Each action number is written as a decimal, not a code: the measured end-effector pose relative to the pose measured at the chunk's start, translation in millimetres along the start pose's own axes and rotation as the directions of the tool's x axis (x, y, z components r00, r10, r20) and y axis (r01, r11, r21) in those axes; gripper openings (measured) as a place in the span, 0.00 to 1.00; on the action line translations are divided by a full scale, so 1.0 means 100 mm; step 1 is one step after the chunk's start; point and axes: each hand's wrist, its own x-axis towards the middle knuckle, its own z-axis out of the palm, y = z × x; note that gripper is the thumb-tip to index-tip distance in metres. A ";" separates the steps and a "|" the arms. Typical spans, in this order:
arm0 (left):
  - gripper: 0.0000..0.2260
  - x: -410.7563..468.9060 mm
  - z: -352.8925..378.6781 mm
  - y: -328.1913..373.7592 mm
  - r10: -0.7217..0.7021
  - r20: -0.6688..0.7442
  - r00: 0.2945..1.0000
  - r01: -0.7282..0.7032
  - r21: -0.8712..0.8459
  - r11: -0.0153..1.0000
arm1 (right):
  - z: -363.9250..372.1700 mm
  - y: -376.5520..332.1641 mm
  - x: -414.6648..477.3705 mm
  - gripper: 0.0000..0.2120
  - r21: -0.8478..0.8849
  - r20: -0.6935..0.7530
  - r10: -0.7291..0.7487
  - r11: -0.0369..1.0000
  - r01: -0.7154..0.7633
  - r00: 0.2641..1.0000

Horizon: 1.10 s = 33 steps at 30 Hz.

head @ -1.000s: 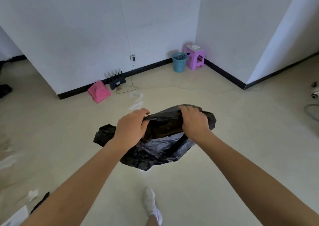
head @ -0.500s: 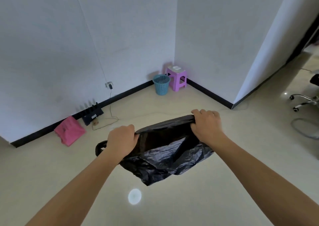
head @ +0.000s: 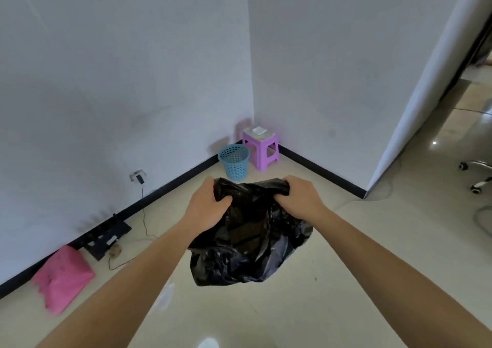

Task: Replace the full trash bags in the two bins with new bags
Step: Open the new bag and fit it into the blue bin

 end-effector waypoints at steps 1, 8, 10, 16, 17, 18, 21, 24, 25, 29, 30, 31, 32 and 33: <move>0.09 0.26 -0.07 0.10 0.051 -0.042 0.998 -0.051 0.007 0.999 | -0.07 -0.12 0.29 0.11 0.053 -0.053 -0.042 0.998 0.044 0.998; 0.08 1.84 -0.33 -0.31 0.262 -0.264 0.928 -0.143 0.397 0.907 | 0.17 -0.46 2.09 0.18 0.076 -0.101 -0.131 0.987 0.139 0.986; 0.10 2.33 -0.36 -0.64 0.215 -0.223 0.951 -0.073 0.513 0.855 | 0.40 -0.42 2.62 0.17 0.007 -0.018 -0.102 0.995 0.102 0.995; 0.11 4.08 -0.66 -1.38 -0.049 -0.092 0.995 0.095 0.608 0.788 | 0.82 -0.57 4.38 0.09 -0.196 0.087 0.045 0.980 -0.027 0.995; 0.10 4.36 -0.73 -1.41 -0.077 -0.085 0.993 0.111 0.553 0.826 | 0.84 -0.62 4.66 0.11 -0.211 0.079 0.056 0.977 -0.038 0.995; 0.10 4.65 -0.80 -1.41 -0.098 -0.075 0.992 0.123 0.479 0.869 | 0.85 -0.68 4.92 0.12 -0.208 0.054 0.059 0.977 -0.047 0.997; 0.11 5.50 -0.99 -1.29 -0.145 -0.043 0.989 0.150 0.190 0.970 | 0.81 -0.92 5.55 0.10 -0.110 -0.041 0.072 0.991 -0.076 0.997; 0.10 6.24 -1.02 -1.15 -0.138 0.023 0.990 0.139 -0.043 0.989 | 0.83 -0.98 6.12 0.11 -0.004 -0.094 0.112 0.994 -0.113 0.989; 0.09 6.46 -0.97 -1.13 -0.128 0.062 0.990 0.133 -0.080 0.988 | 0.87 -0.95 6.31 0.12 0.011 -0.101 0.118 0.993 -0.118 0.988; 0.20 7.31 -0.65 -1.22 -0.079 0.200 0.977 0.109 -0.143 0.984 | 1.10 -0.69 7.17 0.13 0.120 -0.101 0.155 0.982 -0.143 0.983; 0.22 7.55 -0.55 -1.27 -0.056 0.222 0.973 0.087 -0.130 0.988 | 1.17 -0.62 7.41 0.13 0.162 -0.091 0.159 0.976 -0.143 0.983; 0.22 7.79 -0.44 -1.33 -0.044 0.244 0.969 0.072 -0.108 0.992 | 1.24 -0.55 7.67 0.13 0.204 -0.071 0.166 0.968 -0.149 0.984; 0.20 8.03 -0.33 -1.38 -0.054 0.263 0.963 0.078 -0.083 0.993 | 1.31 -0.49 7.93 0.13 0.235 -0.042 0.177 0.958 -0.163 0.983; 0.16 8.28 -0.23 -1.43 -0.089 0.278 0.956 0.108 -0.054 0.993 | 1.40 -0.40 8.20 0.13 0.270 -0.013 0.187 0.947 -0.176 0.982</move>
